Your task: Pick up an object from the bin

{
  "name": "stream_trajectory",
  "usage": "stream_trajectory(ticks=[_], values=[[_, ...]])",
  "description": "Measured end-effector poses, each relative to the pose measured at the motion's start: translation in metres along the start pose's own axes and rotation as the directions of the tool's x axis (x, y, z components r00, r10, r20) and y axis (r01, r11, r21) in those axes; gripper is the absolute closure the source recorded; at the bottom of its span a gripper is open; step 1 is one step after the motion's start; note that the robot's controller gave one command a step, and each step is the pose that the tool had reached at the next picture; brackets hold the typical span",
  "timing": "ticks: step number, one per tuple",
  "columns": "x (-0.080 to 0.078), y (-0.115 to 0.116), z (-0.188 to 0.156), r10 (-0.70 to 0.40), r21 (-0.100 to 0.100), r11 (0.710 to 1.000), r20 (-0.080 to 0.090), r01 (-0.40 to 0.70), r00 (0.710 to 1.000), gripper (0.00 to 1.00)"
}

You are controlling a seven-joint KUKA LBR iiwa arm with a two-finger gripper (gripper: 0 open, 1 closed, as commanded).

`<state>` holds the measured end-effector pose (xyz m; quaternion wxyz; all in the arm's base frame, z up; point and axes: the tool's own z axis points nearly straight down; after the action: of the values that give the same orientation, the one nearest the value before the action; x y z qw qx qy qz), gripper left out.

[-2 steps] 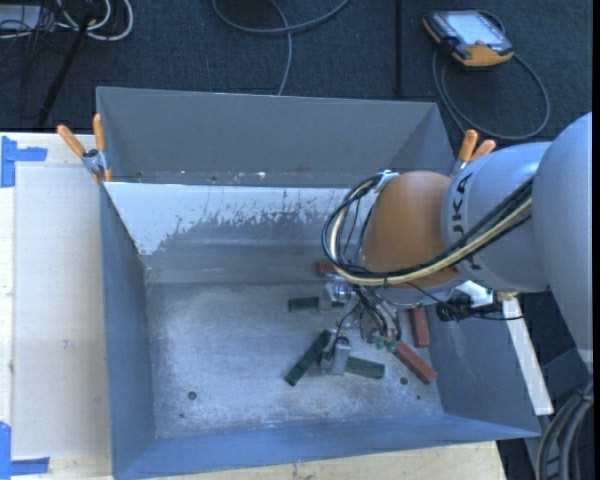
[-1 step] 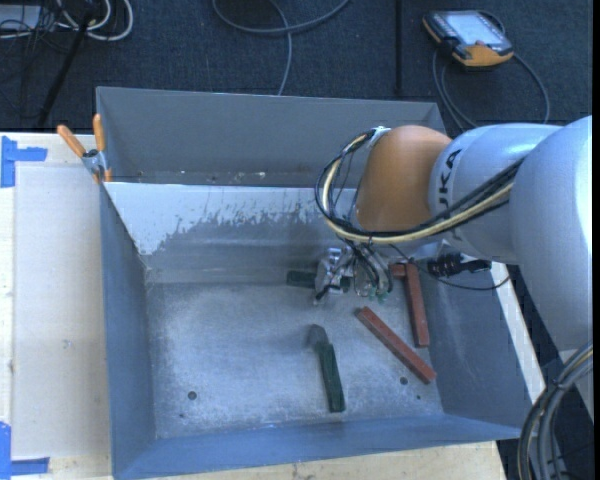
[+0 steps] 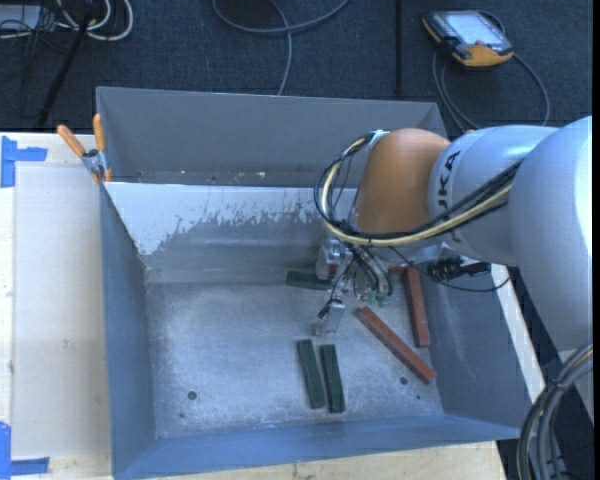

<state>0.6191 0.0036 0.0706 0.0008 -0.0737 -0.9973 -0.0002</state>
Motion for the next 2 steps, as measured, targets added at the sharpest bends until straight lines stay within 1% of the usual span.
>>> stream_trajectory(ticks=[1, 2], values=[[-0.0033, 0.0001, -0.0034, 0.000, -0.001, 1.000, 0.013, 0.000, 1.000, 1.00], [0.0006, 0.0000, 0.0006, -0.002, 0.001, 1.000, -0.002, 0.002, 1.000, 0.00]])
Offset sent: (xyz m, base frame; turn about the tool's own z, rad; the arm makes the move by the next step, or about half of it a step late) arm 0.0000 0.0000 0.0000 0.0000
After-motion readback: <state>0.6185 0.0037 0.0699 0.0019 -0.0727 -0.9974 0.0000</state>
